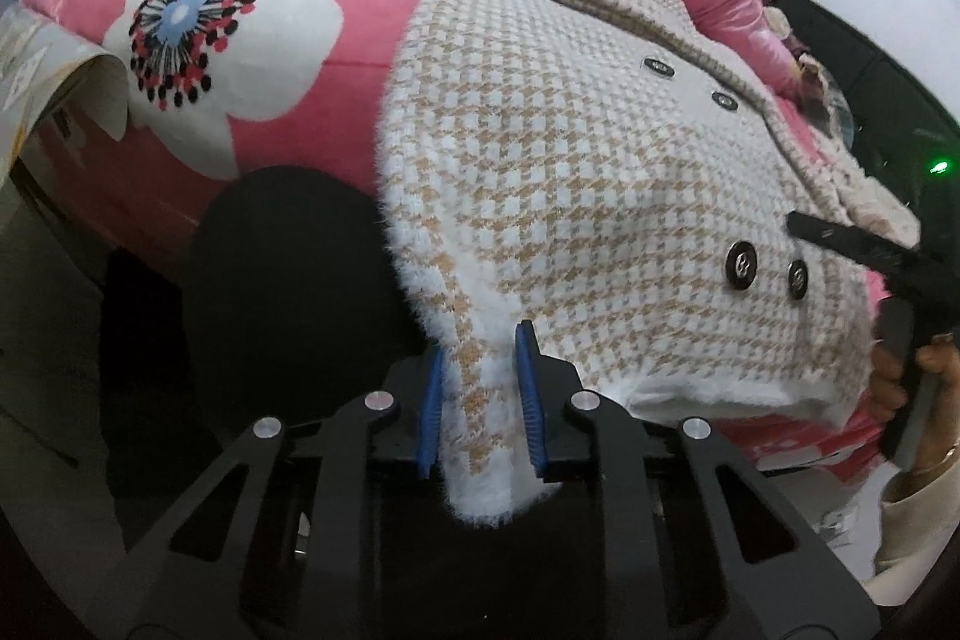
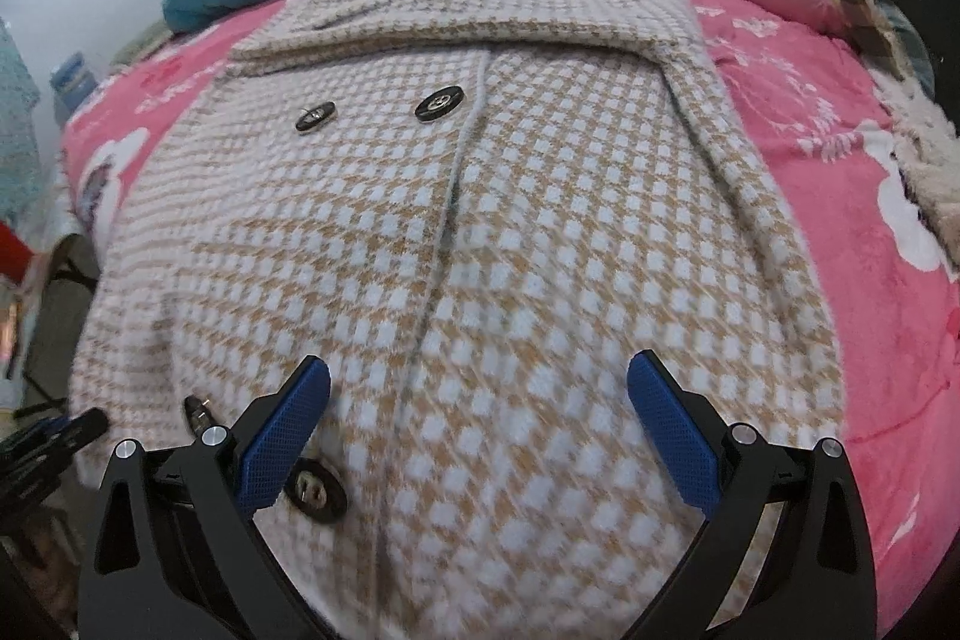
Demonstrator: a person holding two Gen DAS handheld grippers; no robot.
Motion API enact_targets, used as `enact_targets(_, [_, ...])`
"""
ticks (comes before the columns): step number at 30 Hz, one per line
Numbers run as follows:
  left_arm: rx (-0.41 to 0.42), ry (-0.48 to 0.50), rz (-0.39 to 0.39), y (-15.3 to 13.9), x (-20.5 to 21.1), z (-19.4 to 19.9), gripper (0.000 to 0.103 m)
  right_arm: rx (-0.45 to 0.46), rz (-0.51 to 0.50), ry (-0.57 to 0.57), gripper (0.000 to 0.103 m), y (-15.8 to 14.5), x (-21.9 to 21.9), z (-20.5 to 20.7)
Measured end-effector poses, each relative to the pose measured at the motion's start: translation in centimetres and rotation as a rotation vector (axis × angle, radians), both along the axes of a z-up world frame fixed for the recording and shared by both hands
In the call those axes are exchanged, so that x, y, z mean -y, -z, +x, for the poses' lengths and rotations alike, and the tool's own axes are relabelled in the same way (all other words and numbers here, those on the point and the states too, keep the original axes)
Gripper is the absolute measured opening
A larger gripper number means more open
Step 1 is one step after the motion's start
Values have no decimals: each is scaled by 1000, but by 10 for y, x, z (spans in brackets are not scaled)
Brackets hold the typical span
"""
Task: Fold large clothes
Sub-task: 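Grasp the coat hem with the left tool and lift it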
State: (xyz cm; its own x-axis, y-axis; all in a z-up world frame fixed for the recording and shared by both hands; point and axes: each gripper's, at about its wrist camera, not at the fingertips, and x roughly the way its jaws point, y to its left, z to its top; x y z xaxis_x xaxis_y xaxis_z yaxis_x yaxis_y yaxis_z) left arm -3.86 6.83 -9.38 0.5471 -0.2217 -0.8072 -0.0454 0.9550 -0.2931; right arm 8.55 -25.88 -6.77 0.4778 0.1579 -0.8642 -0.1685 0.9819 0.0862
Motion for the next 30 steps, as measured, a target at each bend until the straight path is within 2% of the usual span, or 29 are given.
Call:
enact_targets(9, [-18, 29, 129, -3, 15, -1, 22, 54, 84, -1, 97, -34, 64, -49])
enact_targets(15, [-26, 41, 162, -5, 17, -2, 22, -41, 162, 29, 96, -25, 103, -86])
enact_targets(20, [-28, 43, 170, -4, 18, -3, 22, -147, 278, 55, 86, -5, 118, -100])
enact_targets(26, [-31, 47, 198, -3, 21, -2, 22, -229, 398, 62, 71, 20, 119, -112])
enact_targets(29, [-30, 54, 216, -3, 24, -2, 22, -267, 423, 80, 60, 34, 118, -116])
enact_targets(30, [-29, 55, 222, -3, 25, -3, 22, -269, 428, 82, 53, 37, 119, -117])
